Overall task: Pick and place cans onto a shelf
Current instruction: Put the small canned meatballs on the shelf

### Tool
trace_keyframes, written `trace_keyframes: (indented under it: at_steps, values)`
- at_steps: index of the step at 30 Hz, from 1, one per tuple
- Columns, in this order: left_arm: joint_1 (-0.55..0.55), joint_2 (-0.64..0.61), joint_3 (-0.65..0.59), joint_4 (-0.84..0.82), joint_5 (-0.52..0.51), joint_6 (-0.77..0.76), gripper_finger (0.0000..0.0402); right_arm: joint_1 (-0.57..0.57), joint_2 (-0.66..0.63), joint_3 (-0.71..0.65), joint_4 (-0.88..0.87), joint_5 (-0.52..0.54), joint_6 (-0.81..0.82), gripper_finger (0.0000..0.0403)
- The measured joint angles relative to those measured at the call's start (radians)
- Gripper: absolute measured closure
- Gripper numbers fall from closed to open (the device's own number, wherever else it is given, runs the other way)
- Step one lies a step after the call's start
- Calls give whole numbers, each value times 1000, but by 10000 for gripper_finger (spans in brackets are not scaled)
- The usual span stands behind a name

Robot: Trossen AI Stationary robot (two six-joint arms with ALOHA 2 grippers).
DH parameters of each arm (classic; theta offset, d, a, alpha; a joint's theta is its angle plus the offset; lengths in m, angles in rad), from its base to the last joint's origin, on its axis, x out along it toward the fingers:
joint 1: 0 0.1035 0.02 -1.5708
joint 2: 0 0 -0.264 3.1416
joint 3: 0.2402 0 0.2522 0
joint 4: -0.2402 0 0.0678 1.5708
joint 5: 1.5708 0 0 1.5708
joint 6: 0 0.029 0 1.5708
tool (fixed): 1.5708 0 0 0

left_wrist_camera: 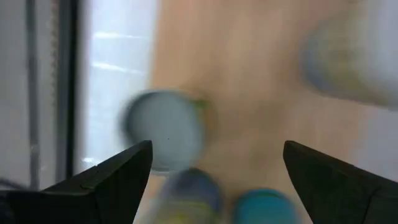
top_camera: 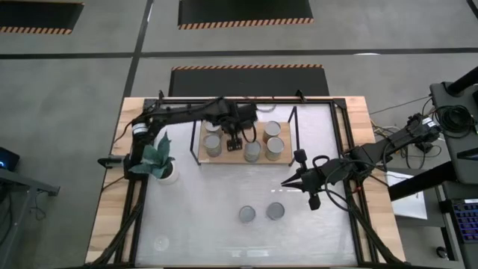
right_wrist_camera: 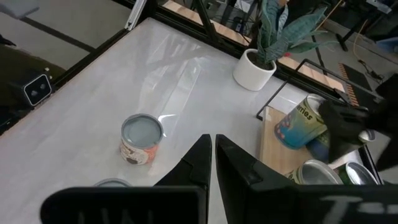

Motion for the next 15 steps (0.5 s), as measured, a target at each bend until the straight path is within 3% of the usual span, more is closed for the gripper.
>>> trace_keyframes:
  at_steps: [6,15]
  values:
    - [-152,-40,7,-49,9,-57,58,0,0,0,2,0,11,390]
    - [-412,-87,-10,-23,5,-259,58,0,0,0,4,0,23,390]
